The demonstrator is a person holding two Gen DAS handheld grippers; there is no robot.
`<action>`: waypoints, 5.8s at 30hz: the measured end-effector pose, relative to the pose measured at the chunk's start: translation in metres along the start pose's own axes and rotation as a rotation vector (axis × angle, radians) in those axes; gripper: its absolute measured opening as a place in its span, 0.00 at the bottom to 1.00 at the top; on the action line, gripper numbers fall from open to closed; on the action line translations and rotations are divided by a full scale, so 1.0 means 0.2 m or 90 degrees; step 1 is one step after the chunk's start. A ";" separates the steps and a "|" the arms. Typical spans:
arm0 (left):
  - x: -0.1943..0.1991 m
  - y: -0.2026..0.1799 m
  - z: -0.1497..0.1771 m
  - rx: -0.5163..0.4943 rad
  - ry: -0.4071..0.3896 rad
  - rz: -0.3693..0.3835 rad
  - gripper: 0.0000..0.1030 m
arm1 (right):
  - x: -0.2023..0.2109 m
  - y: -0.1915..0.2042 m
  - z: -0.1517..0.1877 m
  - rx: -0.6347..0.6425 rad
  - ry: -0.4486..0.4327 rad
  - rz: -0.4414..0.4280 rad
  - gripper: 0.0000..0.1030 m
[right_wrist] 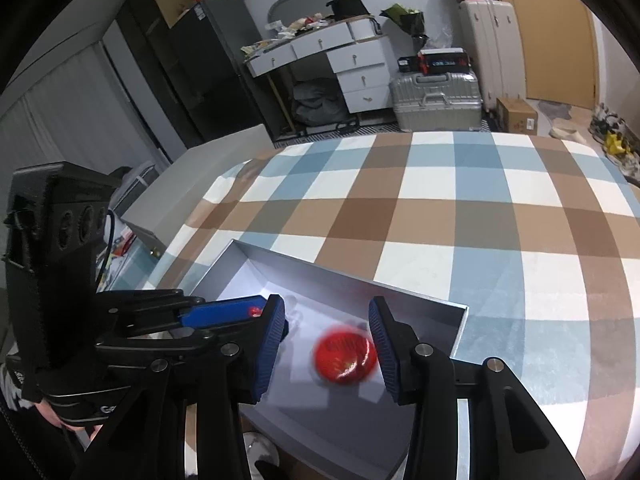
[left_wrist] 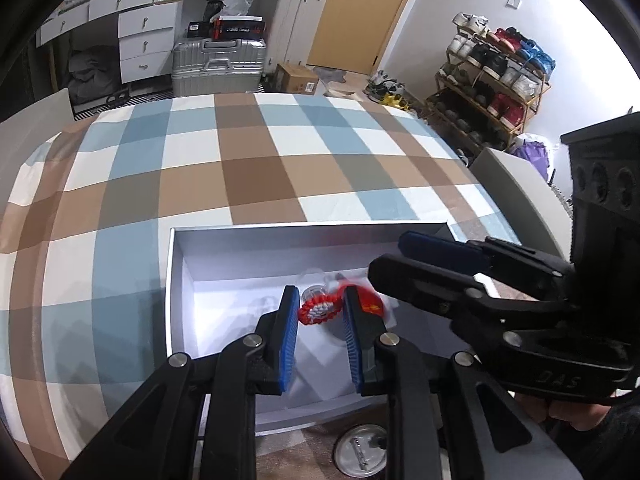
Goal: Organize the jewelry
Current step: 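Release the red badge into the silver box while the left tool drops its clear item there, then withdraw from the box and grasp the black hair clip with the right tool, then grasp the white round badge with the left tool while the right tool holds the clip, then lower the white badge into the box with the left tool while the right tool releases the clip there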
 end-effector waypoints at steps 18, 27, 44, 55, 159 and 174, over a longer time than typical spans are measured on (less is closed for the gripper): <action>0.23 -0.13 0.04 -0.038 -0.091 -0.049 0.66 | 0.41 -0.08 0.00 -0.066 -0.132 -0.006 0.82; 0.34 -0.19 0.12 -0.034 -0.129 -0.077 0.68 | 0.64 0.01 0.10 -0.032 -0.177 -0.004 0.99; 0.47 -0.10 0.41 0.025 -0.172 -0.145 0.84 | 0.66 0.04 0.40 -0.043 -0.114 0.014 1.00; 0.45 0.00 0.63 0.074 -0.150 -0.152 0.84 | 0.42 -0.04 0.63 -0.044 0.009 0.050 0.99; 0.11 -0.35 0.30 -0.072 0.139 -0.119 0.36 | 0.62 -0.33 0.56 -0.078 -0.172 0.029 0.16; 0.22 -0.30 0.15 -0.058 0.031 -0.062 0.36 | 0.66 -0.18 0.36 -0.039 -0.180 0.001 0.16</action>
Point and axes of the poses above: each gripper's, at about its wrist camera, not at the fingertips, and x roughly against the way its jaws point, y to its left, z to its underside, the point moved 6 cm from there along -x, roughly the way its jaws point, and after that the axes turned 15 degrees about z, right-handed, at the moved point
